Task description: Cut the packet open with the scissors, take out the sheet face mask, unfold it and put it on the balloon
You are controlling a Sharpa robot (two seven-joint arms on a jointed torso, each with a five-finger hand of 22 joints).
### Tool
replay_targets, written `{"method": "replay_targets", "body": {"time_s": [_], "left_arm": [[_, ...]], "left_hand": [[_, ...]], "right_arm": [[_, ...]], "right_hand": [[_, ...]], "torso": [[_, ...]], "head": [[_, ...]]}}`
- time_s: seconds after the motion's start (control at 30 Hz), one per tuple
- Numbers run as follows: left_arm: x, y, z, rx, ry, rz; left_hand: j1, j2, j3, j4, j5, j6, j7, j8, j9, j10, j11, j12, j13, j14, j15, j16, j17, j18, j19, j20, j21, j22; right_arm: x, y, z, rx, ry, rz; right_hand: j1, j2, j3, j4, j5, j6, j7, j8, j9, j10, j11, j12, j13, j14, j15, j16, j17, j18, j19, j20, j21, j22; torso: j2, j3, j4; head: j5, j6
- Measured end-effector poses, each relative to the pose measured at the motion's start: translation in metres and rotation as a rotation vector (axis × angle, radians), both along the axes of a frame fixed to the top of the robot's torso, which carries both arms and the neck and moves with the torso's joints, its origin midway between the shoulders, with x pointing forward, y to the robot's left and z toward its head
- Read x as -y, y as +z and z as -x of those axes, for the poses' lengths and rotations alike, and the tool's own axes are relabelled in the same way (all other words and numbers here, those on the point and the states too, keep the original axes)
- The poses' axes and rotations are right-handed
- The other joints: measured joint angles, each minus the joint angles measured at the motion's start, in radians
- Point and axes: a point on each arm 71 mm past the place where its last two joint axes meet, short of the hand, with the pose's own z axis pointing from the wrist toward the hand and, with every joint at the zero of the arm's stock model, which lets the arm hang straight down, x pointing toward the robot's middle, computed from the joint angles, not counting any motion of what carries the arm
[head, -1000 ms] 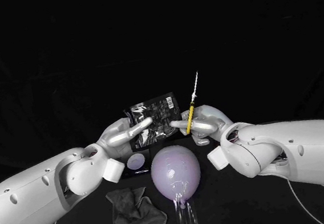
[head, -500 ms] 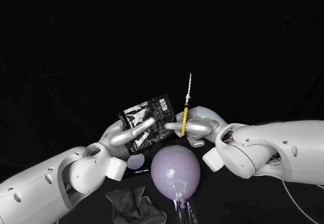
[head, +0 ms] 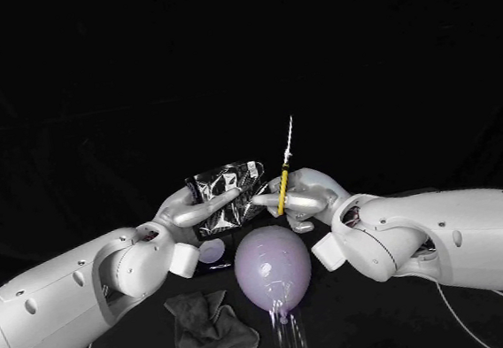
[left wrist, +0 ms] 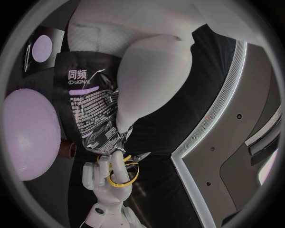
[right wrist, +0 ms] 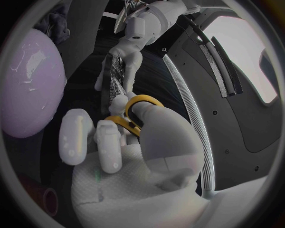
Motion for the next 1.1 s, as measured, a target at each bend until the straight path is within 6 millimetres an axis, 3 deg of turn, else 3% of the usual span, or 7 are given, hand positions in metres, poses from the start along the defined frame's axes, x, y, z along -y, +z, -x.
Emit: {"method": "replay_targets", "body": {"time_s": [0.1, 0.17, 0.23, 0.37, 0.5, 0.83, 1.1], "left_arm": [[0.001, 0.000, 0.000, 0.003, 0.010, -0.011], [0.001, 0.000, 0.000, 0.006, 0.015, -0.016], [0.002, 0.000, 0.000, 0.009, 0.022, -0.022], [0.000, 0.000, -0.002, 0.012, 0.048, -0.033], [0.003, -0.001, -0.003, 0.013, 0.061, -0.035], [0.021, 0.000, -0.008, 0.014, 0.054, -0.020], [0.047, -0.001, -0.014, 0.012, 0.019, -0.009]], "left_hand": [[-0.016, -0.015, 0.031, 0.009, 0.002, 0.015, -0.011, 0.003, 0.000, 0.051, -0.013, 0.017, 0.005, 0.048, -0.020, 0.031, 0.017, 0.000, 0.038, -0.021, 0.032, 0.015], [-0.025, -0.024, 0.043, 0.018, 0.003, 0.020, -0.016, 0.007, 0.000, 0.066, -0.017, 0.024, 0.006, 0.059, -0.028, 0.042, 0.025, 0.000, 0.046, -0.029, 0.045, 0.022], [-0.038, -0.034, 0.069, 0.019, 0.003, 0.023, -0.019, 0.007, 0.000, 0.075, -0.018, 0.026, 0.008, 0.067, -0.035, 0.056, 0.035, 0.000, 0.053, -0.036, 0.059, 0.029], [-0.058, -0.049, 0.111, 0.018, 0.003, 0.023, -0.020, 0.012, 0.000, 0.078, -0.019, 0.026, 0.007, 0.068, -0.036, 0.068, 0.048, 0.000, 0.054, -0.037, 0.074, 0.039], [-0.080, -0.071, 0.163, 0.014, 0.003, 0.023, -0.020, 0.017, 0.000, 0.083, -0.017, 0.026, 0.003, 0.069, -0.035, 0.079, 0.063, -0.001, 0.044, -0.046, 0.094, 0.051], [-0.104, -0.082, 0.198, 0.005, 0.003, 0.023, -0.020, 0.021, 0.000, 0.090, -0.023, 0.021, 0.002, 0.059, -0.035, 0.087, 0.072, -0.001, 0.037, -0.043, 0.108, 0.060], [-0.130, -0.095, 0.227, 0.001, 0.003, 0.015, -0.027, 0.038, 0.000, 0.094, -0.028, 0.013, 0.000, 0.072, -0.043, 0.094, 0.084, -0.007, 0.043, -0.048, 0.131, 0.070]], "right_arm": [[0.002, -0.001, -0.001, -0.004, -0.002, -0.003], [0.003, -0.001, -0.001, -0.008, -0.004, -0.005], [0.005, -0.002, -0.002, -0.013, -0.008, -0.009], [0.017, -0.002, -0.004, -0.019, -0.031, -0.013], [0.032, -0.002, -0.003, -0.024, -0.053, -0.018], [0.070, -0.015, 0.018, -0.079, -0.078, -0.025], [0.082, -0.050, 0.057, -0.193, -0.054, -0.035]], "right_hand": [[0.000, 0.000, 0.006, -0.005, 0.000, -0.024, 0.010, -0.001, 0.000, 0.000, 0.000, 0.000, 0.000, 0.000, 0.000, -0.032, 0.000, 0.026, -0.050, 0.005, -0.078, 0.000], [-0.005, -0.005, 0.007, -0.005, 0.001, -0.053, 0.021, -0.022, 0.054, 0.000, 0.000, 0.000, 0.000, -0.002, 0.002, -0.060, 0.000, 0.035, -0.082, 0.008, -0.131, 0.000], [-0.026, -0.026, -0.002, 0.014, 0.010, -0.082, 0.032, -0.044, 0.079, 0.000, 0.000, 0.000, -0.048, -0.002, 0.009, -0.108, 0.000, 0.047, -0.134, 0.013, -0.212, 0.000], [-0.054, -0.093, -0.018, 0.020, 0.007, -0.121, 0.056, -0.100, 0.053, -0.050, 0.004, -0.011, -0.386, -0.045, 0.043, -0.257, -0.125, 0.090, -0.284, 0.036, -0.434, -0.074], [-0.049, -0.155, 0.007, 0.018, 0.008, -0.115, 0.081, -0.137, 0.025, -0.032, 0.025, -0.255, -0.665, -0.072, 0.054, -0.279, -0.161, 0.091, -0.316, 0.055, -0.509, -0.120], [-0.064, -0.217, 0.006, 0.030, 0.007, -0.089, 0.093, -0.169, 0.001, -0.030, 0.044, -0.413, -0.846, -0.077, 0.073, -0.287, -0.181, 0.106, -0.326, 0.070, -0.555, -0.149], [-0.064, -0.227, -0.009, 0.045, 0.022, -0.076, 0.095, -0.191, -0.018, 0.027, 0.049, -0.440, -0.924, -0.058, 0.070, -0.258, -0.155, 0.105, -0.302, 0.071, -0.542, -0.145]], "torso": [[0.000, 0.0000, -0.0001], [0.000, 0.0000, -0.0001], [0.000, 0.0000, -0.0001], [0.001, 0.0001, -0.0006], [0.001, 0.0003, -0.0009], [-0.002, 0.0034, -0.0047], [-0.006, 0.0108, -0.0120]], "head": [[0.001, 0.000], [0.001, 0.000], [0.001, 0.001], [0.002, 0.001], [-0.002, 0.004], [-0.021, -0.001], [-0.041, -0.021]]}}
